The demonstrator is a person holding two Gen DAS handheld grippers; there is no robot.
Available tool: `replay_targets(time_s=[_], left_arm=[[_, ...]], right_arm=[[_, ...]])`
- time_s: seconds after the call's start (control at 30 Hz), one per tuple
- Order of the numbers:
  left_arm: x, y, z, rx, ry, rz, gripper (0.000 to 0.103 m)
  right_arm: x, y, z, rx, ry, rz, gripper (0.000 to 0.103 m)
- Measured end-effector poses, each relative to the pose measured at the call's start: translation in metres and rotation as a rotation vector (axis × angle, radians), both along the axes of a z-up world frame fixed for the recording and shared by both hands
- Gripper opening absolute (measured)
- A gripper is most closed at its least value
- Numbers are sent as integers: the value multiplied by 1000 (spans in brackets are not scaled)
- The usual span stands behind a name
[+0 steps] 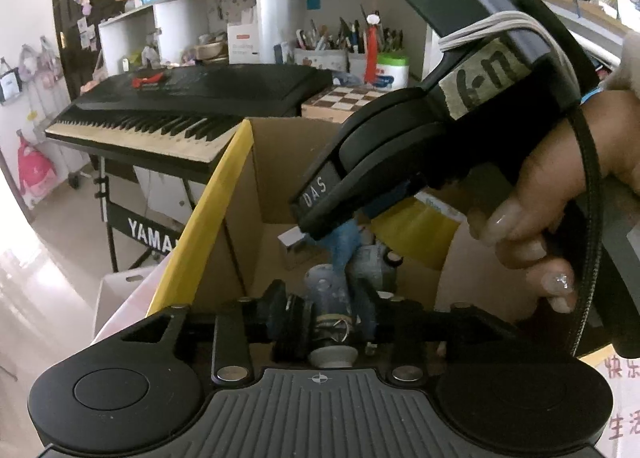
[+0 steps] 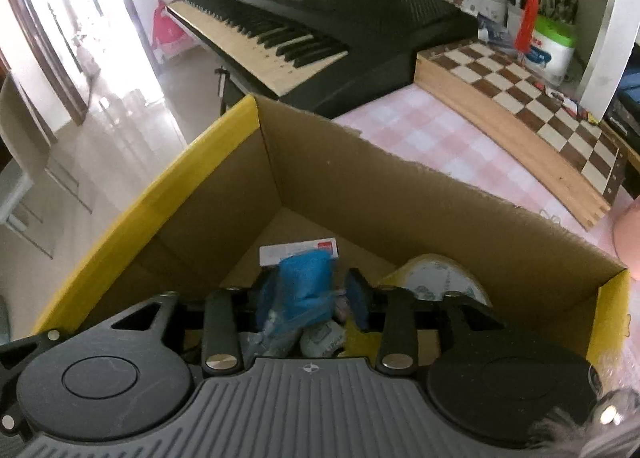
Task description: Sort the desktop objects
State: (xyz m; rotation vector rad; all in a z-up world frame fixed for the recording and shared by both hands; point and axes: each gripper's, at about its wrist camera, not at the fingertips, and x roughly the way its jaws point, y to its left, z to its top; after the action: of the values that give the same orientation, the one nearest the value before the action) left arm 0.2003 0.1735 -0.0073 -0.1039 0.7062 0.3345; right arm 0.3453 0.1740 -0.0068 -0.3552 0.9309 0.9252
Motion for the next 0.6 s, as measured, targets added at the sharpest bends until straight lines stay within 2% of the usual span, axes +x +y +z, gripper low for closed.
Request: replay_targets(time_s=[0.07,0.23,0.47,0.6], left_arm=[[-3,-2,2,-2,-12,-3,47],[-12,-12,15,22,-66,-20,66],[-33,-24,37,42,-167,-34,80],[-50,-25,45,43,-215,-29,84]], right_arm=[[-4,-7,6,23,-22,-8,52],[-15,-30,30,99,-71,-46,54],[-40,-78,67,242,-170,-143,59],[-61,-110,81,298,-226,-212,61]])
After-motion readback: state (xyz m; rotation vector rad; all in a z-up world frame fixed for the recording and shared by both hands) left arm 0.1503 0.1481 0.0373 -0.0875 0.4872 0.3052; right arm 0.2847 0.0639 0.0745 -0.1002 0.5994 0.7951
